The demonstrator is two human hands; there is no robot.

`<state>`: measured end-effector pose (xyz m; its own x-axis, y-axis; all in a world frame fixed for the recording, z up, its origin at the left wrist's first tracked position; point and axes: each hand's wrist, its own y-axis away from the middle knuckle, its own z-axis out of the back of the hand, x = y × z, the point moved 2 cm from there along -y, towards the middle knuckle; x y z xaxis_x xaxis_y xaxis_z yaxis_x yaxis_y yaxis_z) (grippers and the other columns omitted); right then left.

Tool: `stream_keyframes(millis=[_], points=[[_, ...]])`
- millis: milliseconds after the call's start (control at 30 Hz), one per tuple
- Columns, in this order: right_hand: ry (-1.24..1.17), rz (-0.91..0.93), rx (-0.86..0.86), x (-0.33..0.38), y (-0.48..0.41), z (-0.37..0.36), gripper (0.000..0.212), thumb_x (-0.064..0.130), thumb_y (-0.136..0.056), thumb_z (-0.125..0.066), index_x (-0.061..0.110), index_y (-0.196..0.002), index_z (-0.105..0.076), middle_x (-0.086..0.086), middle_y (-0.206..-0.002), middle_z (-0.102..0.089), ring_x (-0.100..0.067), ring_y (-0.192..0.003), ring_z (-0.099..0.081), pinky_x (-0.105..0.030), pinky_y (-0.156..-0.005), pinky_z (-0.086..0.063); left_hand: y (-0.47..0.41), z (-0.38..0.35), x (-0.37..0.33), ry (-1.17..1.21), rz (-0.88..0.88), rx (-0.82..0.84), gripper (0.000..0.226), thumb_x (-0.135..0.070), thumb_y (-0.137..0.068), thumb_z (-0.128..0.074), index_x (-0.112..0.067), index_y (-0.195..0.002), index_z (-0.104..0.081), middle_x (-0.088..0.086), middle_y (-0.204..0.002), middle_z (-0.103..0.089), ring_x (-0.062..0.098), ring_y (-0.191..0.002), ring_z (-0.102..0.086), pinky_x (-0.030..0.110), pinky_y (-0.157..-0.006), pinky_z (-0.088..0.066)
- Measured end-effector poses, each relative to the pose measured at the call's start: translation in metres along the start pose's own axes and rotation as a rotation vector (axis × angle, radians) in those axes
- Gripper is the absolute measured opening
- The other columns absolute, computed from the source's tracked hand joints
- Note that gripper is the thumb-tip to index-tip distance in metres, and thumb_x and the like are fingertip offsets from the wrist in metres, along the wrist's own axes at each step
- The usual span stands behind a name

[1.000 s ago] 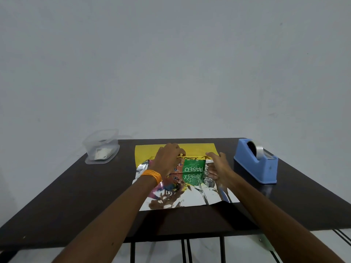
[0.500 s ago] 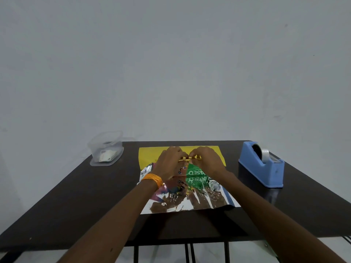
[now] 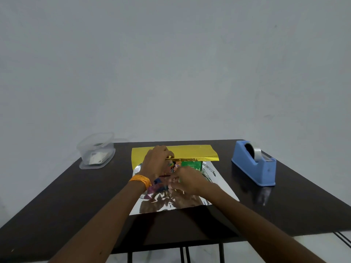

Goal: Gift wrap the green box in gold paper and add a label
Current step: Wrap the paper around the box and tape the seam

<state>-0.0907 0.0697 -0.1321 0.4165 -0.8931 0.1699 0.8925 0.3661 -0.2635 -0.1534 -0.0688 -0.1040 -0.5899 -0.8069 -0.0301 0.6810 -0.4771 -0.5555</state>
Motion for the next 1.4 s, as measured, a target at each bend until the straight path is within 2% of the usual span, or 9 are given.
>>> stream_keyframes(millis=[267, 567, 667, 800, 900, 1000, 1067, 1267, 1400], points=[[-0.042, -0.009, 0.019, -0.004, 0.003, 0.001, 0.029, 0.036, -0.090, -0.068, 0.021, -0.114, -0.073, -0.006, -0.112, -0.064, -0.023, -0.101, -0.061, -0.035, -0.081, -0.051, -0.003, -0.004, 0.004, 0.015, 0.013, -0.021, 0.026, -0.030, -0.093, -0.063, -0.025, -0.118, -0.067, -0.001, -0.114, -0.062, 0.019, -0.104, -0.053, 0.034, -0.087, -0.046], [-0.087, -0.042, 0.040, -0.002, 0.000, 0.000, 0.023, 0.033, -0.087, -0.072, 0.020, -0.105, -0.076, 0.001, -0.105, -0.071, -0.018, -0.094, -0.065, -0.034, -0.077, -0.054, 0.004, -0.006, 0.002, -0.003, 0.026, -0.004, 0.026, -0.027, -0.095, -0.061, -0.025, -0.120, -0.065, -0.001, -0.119, -0.060, 0.021, -0.112, -0.051, 0.038, -0.092, -0.044], [-0.041, -0.068, -0.125, -0.005, -0.005, 0.006, 0.015, 0.032, -0.087, -0.067, 0.022, -0.096, -0.074, 0.002, -0.096, -0.071, -0.017, -0.088, -0.064, -0.035, -0.074, -0.054, 0.006, -0.004, 0.000, -0.027, 0.033, -0.006, 0.026, -0.024, -0.094, -0.061, -0.027, -0.119, -0.065, -0.002, -0.120, -0.058, 0.022, -0.113, -0.050, 0.037, -0.091, -0.042], [0.071, -0.177, -0.413, -0.018, -0.018, 0.033, 0.024, 0.025, -0.092, -0.066, 0.022, -0.116, -0.068, 0.002, -0.115, -0.065, -0.019, -0.114, -0.055, -0.035, -0.082, -0.049, 0.005, -0.005, -0.001, -0.008, 0.045, -0.005, 0.027, -0.020, -0.092, -0.063, -0.027, -0.118, -0.066, -0.002, -0.120, -0.059, 0.024, -0.114, -0.050, 0.037, -0.089, -0.039], [0.093, -0.172, -0.316, -0.027, -0.034, 0.045, 0.030, 0.025, -0.093, -0.065, 0.019, -0.122, -0.067, 0.000, -0.124, -0.064, -0.022, -0.122, -0.053, -0.038, -0.088, -0.050, 0.005, -0.005, 0.001, 0.004, 0.042, -0.009, 0.025, -0.021, -0.093, -0.061, -0.027, -0.117, -0.066, -0.002, -0.119, -0.059, 0.024, -0.113, -0.050, 0.037, -0.088, -0.040], [0.082, -0.116, -0.215, -0.028, -0.040, 0.044, 0.018, 0.020, -0.094, -0.060, 0.020, -0.105, -0.075, -0.001, -0.111, -0.071, -0.025, -0.102, -0.064, -0.036, -0.077, -0.051, 0.005, -0.006, 0.002, 0.026, 0.038, -0.025, 0.024, -0.022, -0.094, -0.061, -0.028, -0.116, -0.067, -0.003, -0.118, -0.060, 0.023, -0.111, -0.051, 0.037, -0.087, -0.041], [0.078, -0.098, -0.224, -0.028, -0.038, 0.043, 0.018, 0.020, -0.094, -0.059, 0.020, -0.099, -0.077, 0.000, -0.105, -0.072, -0.024, -0.095, -0.064, -0.036, -0.074, -0.051, 0.005, -0.008, 0.005, 0.053, 0.044, -0.037, 0.023, -0.023, -0.093, -0.063, -0.029, -0.114, -0.068, -0.003, -0.116, -0.061, 0.023, -0.110, -0.052, 0.038, -0.086, -0.042], [0.056, -0.069, -0.253, -0.030, -0.031, 0.040, 0.017, 0.021, -0.093, -0.066, 0.020, -0.107, -0.075, 0.001, -0.110, -0.069, -0.022, -0.104, -0.060, -0.037, -0.081, -0.049, 0.012, -0.003, 0.015, 0.168, 0.017, -0.050, 0.025, -0.028, -0.089, -0.067, -0.025, -0.115, -0.068, 0.000, -0.107, -0.062, 0.022, -0.103, -0.054, 0.040, -0.086, -0.045], [0.015, -0.076, -0.286, -0.032, -0.032, 0.037, 0.016, 0.020, -0.092, -0.067, 0.018, -0.106, -0.076, -0.001, -0.107, -0.069, -0.022, -0.104, -0.060, -0.035, -0.078, -0.047, 0.031, 0.018, 0.055, 0.229, 0.053, -0.067, 0.018, -0.020, -0.084, -0.073, -0.020, -0.102, -0.072, 0.002, -0.098, -0.064, 0.021, -0.092, -0.058, 0.041, -0.081, -0.050]])
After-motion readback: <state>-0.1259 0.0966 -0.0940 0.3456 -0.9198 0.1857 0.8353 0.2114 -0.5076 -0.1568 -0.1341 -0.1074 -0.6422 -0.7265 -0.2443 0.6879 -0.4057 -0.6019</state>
